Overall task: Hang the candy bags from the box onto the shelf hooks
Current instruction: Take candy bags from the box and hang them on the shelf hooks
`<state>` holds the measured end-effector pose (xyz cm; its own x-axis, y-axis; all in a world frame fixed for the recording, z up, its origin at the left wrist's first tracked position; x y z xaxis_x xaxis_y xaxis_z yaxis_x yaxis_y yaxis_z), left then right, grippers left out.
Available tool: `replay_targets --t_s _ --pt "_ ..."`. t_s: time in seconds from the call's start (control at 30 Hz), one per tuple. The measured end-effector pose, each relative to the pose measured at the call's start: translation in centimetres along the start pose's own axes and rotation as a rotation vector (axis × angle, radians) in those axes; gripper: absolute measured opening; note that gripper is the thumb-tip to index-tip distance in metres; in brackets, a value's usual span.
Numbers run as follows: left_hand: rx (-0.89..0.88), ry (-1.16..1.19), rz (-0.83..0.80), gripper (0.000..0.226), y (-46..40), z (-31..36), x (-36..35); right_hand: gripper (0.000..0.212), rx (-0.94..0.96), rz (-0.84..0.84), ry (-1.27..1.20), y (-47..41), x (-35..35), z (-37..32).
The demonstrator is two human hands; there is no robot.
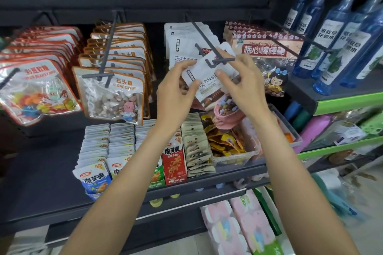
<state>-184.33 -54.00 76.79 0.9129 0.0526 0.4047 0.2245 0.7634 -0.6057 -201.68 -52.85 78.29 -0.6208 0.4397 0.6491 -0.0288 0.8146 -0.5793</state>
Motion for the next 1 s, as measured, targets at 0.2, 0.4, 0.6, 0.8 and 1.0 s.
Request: replay_targets --t_s 0.2,0.4,0.6,0.8,1.0 --pt "-0.005 -0.514 0.055 0.064 -2.6 -2.0 -1.2 0.054 -0.04 -0.092 0.203 -3.1 -4.3 1.4" --pt "0.005 -0.612 0.093 0.069 -3.4 -2.3 -1.5 0.066 -0.065 -0.094 0.359 -2.9 -4.9 1.3" --pt "0.04 -0.483 0.039 0.077 -2.4 -1.6 -1.9 0.049 -0.042 -0.047 0.366 -0.6 -4.2 0.9" --pt "0.179 -0.252 -0.022 0.082 -0.5 -0.5 -2.2 0.037 0.056 0.179 0.286 3.2 -1.9 -1.2" --pt "0.236 -0.182 -0.032 0.067 2.8 1.4 -1.4 0.028 0.198 0.28 0.118 7.0 -0.2 -4.0"
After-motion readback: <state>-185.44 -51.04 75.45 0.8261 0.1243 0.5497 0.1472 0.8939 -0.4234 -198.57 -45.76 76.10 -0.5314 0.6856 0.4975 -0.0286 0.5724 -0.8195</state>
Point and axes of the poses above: each hand's wrist, its own y-axis away from the middle knuckle, its own x-axis out of the back of the hand, z = x × y, the point moved 7 cm from there along -y, towards the middle knuckle, and after that the axes turned 9 degrees about -z, right-handed, at the moved point
